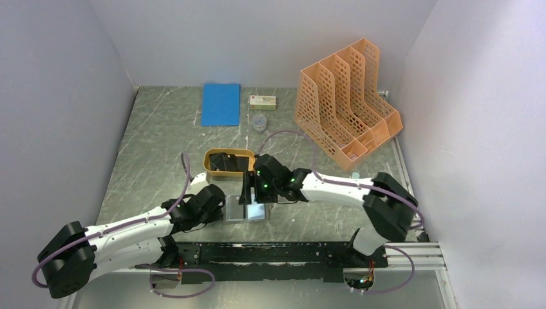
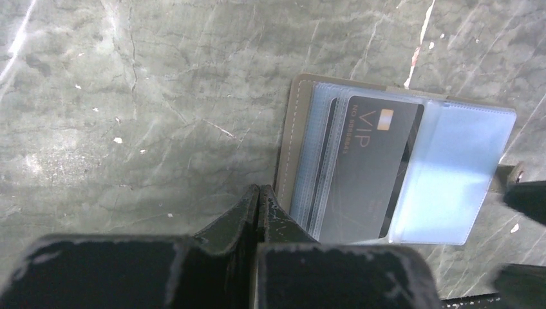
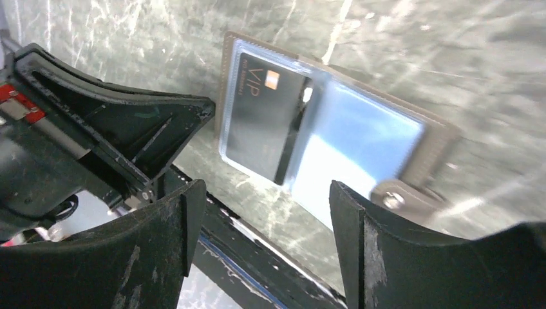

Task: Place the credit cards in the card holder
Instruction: Insert the credit card into the card holder, then close the card holder at the center of the board.

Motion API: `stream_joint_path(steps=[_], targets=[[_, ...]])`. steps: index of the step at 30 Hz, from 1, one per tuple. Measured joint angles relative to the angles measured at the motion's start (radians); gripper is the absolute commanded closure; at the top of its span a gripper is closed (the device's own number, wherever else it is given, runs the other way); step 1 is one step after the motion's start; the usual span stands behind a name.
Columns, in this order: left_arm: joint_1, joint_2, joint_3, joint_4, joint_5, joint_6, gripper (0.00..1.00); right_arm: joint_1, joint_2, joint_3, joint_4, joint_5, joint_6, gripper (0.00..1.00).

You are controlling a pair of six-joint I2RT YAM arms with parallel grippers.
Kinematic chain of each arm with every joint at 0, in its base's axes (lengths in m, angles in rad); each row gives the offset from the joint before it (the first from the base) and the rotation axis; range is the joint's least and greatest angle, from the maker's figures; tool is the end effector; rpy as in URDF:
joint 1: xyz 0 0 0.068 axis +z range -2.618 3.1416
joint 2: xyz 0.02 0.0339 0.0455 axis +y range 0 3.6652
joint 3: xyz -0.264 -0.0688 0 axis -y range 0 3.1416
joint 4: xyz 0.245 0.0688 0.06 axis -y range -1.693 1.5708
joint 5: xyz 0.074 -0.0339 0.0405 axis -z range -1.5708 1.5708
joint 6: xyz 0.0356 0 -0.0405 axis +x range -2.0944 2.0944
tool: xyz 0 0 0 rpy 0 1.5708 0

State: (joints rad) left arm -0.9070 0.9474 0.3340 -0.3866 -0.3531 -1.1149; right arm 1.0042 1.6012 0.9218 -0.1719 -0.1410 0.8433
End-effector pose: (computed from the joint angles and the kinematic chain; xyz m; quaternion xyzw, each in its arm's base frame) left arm 0.1075 -0.1175 0.1455 -0.1472 0.9344 -0.1454 0.2900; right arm 0.1720 0.2797 0.1879 -0.0998 0.9286 0.3199 0.1591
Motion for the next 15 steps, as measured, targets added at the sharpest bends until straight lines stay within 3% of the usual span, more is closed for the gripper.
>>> stream_joint_path(steps=[7, 15], targets=[[0.000, -0.024, 0.006, -0.038, 0.015, 0.015, 0.94, -0.002, -0.187, -0.017, -0.140, 0.217, -0.090, 0.31], [0.000, -0.016, 0.008, -0.045, 0.018, 0.027, 0.94, 0.000, -0.138, -0.075, -0.167, 0.282, -0.126, 0.31]])
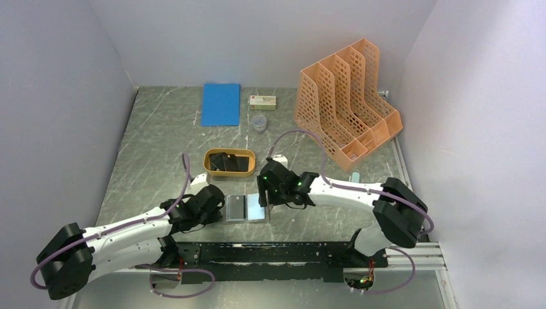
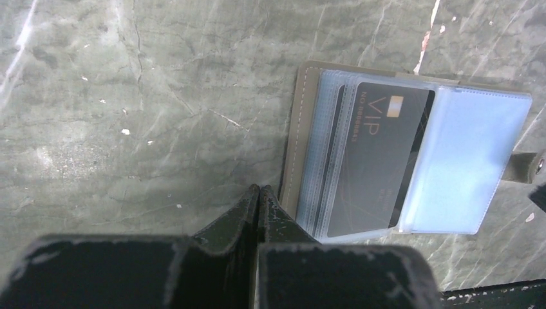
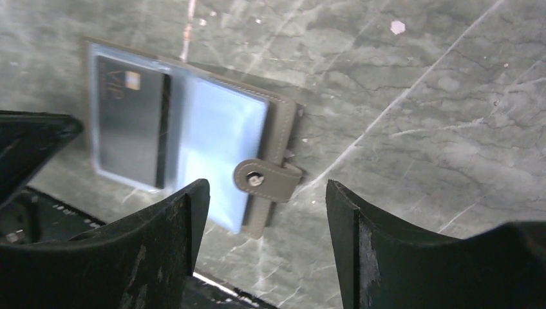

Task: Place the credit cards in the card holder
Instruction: Close the card holder at the center of the board.

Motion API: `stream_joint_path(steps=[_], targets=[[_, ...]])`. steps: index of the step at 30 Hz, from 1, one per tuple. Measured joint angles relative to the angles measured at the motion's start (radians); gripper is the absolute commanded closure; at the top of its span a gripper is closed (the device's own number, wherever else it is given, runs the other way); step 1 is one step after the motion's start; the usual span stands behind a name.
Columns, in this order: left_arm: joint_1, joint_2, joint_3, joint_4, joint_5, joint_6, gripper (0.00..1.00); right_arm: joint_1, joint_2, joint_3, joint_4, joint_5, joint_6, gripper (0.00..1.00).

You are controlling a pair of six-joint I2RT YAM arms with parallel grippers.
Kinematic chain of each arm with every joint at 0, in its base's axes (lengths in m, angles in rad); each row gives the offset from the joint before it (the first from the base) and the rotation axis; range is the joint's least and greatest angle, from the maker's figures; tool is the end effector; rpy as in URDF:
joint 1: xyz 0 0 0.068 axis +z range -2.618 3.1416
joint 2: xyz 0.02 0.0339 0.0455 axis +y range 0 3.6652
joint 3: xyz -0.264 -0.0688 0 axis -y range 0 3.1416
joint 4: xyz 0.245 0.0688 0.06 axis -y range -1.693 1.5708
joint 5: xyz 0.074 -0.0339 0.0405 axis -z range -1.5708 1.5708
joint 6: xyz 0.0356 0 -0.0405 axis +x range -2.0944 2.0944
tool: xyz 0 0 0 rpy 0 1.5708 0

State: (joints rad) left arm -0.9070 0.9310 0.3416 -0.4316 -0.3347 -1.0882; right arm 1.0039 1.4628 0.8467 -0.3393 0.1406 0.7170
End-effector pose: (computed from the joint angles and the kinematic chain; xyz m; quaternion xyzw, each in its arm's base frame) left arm 0.1051 -0.1154 0.1472 -0.1309 0.9410 -0.1379 0.2798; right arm 0.1595 0.2413 0.1941 -0.1149 0.9440 0.1854 0.2478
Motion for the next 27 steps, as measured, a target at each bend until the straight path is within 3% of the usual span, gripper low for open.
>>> stream_joint_path(steps=[4, 14, 19, 27], targets=[[0.000, -0.012, 0.000, -0.015, 0.000, -0.001, 0.94, 0.002, 0.068, 0.002, -0.008, 0.023, -0.013, 0.43], [0.000, -0.024, -0.005, -0.031, 0.001, 0.004, 0.94, 0.002, 0.074, -0.010, -0.018, 0.064, -0.023, 1.00], [0.000, 0.026, -0.004, 0.041, 0.016, 0.026, 0.94, 0.003, -0.002, -0.037, -0.018, 0.079, -0.027, 1.00], [0.000, 0.183, 0.017, 0.281, 0.132, 0.073, 0.94, 0.002, -0.249, -0.044, -0.027, 0.068, -0.094, 1.00]])
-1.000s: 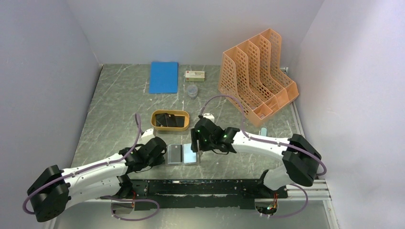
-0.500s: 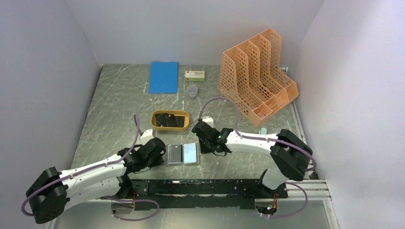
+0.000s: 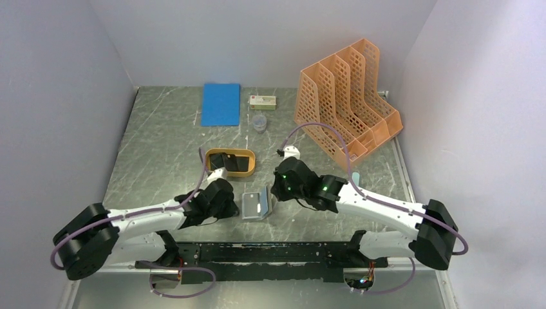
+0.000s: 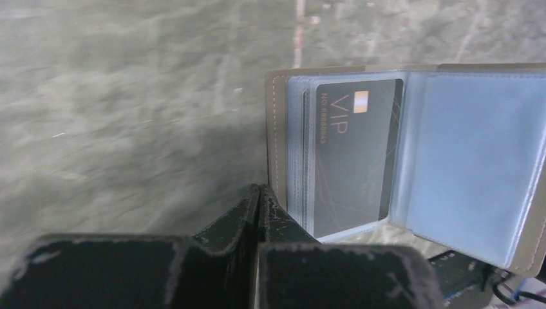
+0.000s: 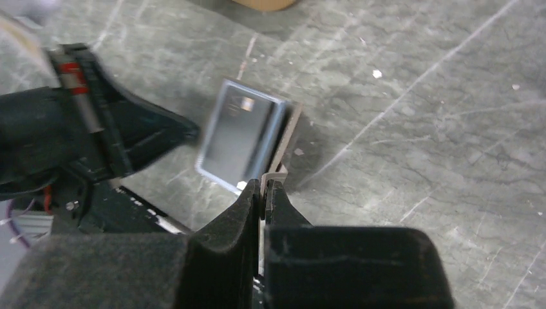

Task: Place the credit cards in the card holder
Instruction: Close the card holder at the center of the board.

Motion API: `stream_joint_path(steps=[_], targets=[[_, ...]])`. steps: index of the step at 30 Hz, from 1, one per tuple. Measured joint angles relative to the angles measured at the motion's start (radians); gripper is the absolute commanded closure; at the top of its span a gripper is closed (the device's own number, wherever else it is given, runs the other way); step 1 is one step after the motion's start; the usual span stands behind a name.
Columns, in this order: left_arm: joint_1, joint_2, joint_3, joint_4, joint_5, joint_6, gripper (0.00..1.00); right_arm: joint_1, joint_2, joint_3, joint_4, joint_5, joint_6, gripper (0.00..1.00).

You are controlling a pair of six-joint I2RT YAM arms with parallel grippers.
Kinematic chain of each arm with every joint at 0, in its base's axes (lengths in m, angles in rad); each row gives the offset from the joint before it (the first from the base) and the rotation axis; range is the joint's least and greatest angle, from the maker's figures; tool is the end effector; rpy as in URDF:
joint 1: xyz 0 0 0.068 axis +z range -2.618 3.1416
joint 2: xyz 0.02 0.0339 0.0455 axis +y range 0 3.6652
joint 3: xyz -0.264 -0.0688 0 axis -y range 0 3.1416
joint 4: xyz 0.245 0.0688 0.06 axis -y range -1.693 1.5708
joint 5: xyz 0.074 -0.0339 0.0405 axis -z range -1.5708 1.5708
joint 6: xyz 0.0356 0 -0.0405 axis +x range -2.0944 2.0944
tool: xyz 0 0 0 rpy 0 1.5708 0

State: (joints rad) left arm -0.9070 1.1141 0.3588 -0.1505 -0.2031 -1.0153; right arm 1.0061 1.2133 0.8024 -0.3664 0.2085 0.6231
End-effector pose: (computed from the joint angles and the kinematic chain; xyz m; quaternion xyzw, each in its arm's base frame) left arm 0.1229 -0.1454 0.1405 -0.0839 0.9372 -0.2114 0.2645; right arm 0.1420 0.2104 0.2416 -0.1351 0.9082 0.2137 0.3335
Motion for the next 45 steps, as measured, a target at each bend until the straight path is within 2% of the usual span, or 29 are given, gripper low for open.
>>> stream_joint_path(steps=[5, 10, 20, 27, 31, 34, 39, 45], targets=[[0.000, 0.115, 0.023, 0.149, 0.092, 0.017, 0.95, 0.000, -0.022, 0.018, 0.024, -0.075, -0.024, 1.00], [0.000, 0.148, 0.033, 0.190, 0.115, 0.017, 0.94, 0.000, 0.048, 0.016, 0.114, -0.171, -0.011, 1.00], [-0.001, 0.103, 0.019, 0.137, 0.101, 0.009, 0.94, 0.000, 0.273, -0.005, 0.366, -0.312, 0.057, 1.00], [-0.001, -0.048, 0.018, -0.051, 0.017, -0.014, 0.92, 0.000, 0.405, -0.001, 0.452, -0.364, 0.082, 0.99], [-0.001, -0.177, 0.018, -0.152, -0.040, -0.032, 0.88, 0.000, 0.458, 0.023, 0.456, -0.387, 0.088, 0.60], [-0.001, -0.238, 0.018, -0.202, -0.066, -0.043, 0.87, 0.001, 0.455, 0.033, 0.455, -0.398, 0.091, 0.43], [-0.001, -0.277, 0.021, -0.266, -0.096, -0.048, 0.85, 0.002, 0.390, 0.062, 0.407, -0.394, 0.084, 0.32], [-0.001, -0.300, 0.061, -0.329, -0.142, -0.045, 0.79, 0.002, 0.215, 0.097, 0.298, -0.349, 0.058, 0.32]])
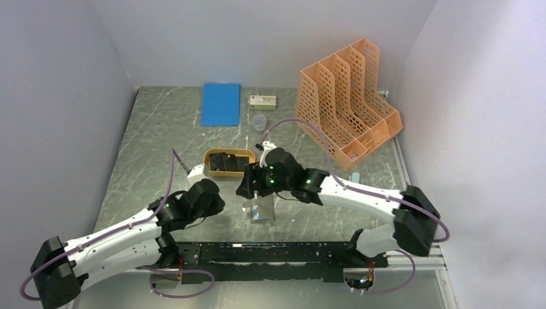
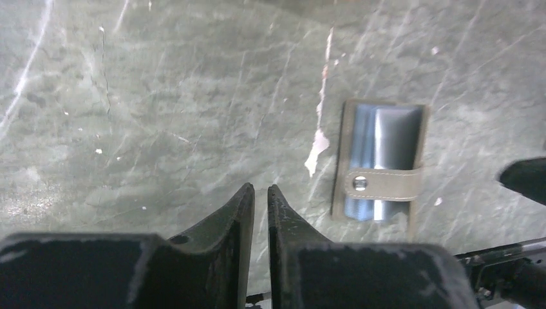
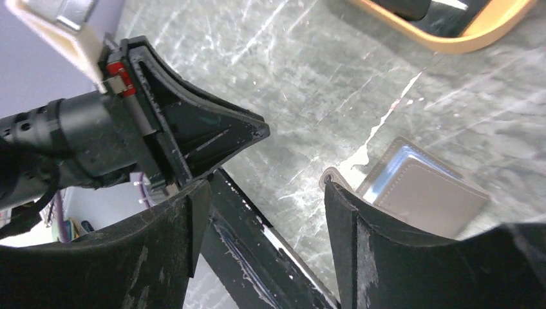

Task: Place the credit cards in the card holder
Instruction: Close the card holder at the center of the board.

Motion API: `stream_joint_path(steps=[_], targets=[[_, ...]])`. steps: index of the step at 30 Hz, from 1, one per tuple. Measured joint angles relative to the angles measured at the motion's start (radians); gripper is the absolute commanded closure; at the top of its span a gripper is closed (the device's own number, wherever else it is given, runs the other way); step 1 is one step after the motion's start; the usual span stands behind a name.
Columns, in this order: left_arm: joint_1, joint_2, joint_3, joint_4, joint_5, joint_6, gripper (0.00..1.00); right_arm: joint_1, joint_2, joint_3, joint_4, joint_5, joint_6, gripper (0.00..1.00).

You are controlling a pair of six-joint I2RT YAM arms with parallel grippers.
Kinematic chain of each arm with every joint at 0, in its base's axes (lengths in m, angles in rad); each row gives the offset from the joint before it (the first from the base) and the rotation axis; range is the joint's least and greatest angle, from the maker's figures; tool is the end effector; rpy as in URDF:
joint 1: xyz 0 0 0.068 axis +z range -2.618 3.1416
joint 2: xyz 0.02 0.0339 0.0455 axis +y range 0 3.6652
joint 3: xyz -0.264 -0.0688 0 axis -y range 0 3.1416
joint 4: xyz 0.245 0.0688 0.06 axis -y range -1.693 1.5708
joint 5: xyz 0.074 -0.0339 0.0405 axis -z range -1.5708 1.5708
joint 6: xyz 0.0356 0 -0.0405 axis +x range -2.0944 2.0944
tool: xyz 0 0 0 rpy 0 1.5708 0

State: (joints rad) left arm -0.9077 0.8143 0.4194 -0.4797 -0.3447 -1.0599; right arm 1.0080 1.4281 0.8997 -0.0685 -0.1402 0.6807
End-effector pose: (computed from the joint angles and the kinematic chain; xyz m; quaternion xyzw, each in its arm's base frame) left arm 0.1061 -0.1163 0.1841 -0.1287 0.9190 -0.1905 0.3204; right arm 0.1637 0.2688 0.2417 -0.1760 0.8645 0.3901 0.2638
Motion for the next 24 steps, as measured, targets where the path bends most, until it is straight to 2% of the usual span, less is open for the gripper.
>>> stream_joint_path(steps=[2, 3, 6, 10, 16, 24], targets=[[0.000, -0.020, 0.018, -0.007, -0.014, 0.007, 0.75, -0.001, -0.071, 0.000, -0.043, 0.035, -0.011, 0.36], [0.000, -0.030, 0.026, -0.008, -0.019, 0.013, 0.73, -0.001, -0.111, 0.000, -0.066, 0.058, -0.014, 0.42], [0.000, -0.056, 0.039, 0.002, -0.022, 0.045, 0.65, -0.009, -0.243, -0.032, -0.119, 0.146, -0.023, 0.66], [0.000, -0.058, 0.039, 0.061, 0.003, 0.107, 0.62, -0.031, -0.326, -0.124, -0.149, 0.208, -0.027, 0.81], [0.000, 0.018, 0.040, 0.170, 0.082, 0.166, 0.58, -0.031, -0.206, -0.229, -0.134, 0.171, -0.027, 0.85], [0.000, 0.124, 0.040, 0.254, 0.155, 0.192, 0.54, -0.026, -0.027, -0.216, -0.019, 0.084, -0.027, 0.84]])
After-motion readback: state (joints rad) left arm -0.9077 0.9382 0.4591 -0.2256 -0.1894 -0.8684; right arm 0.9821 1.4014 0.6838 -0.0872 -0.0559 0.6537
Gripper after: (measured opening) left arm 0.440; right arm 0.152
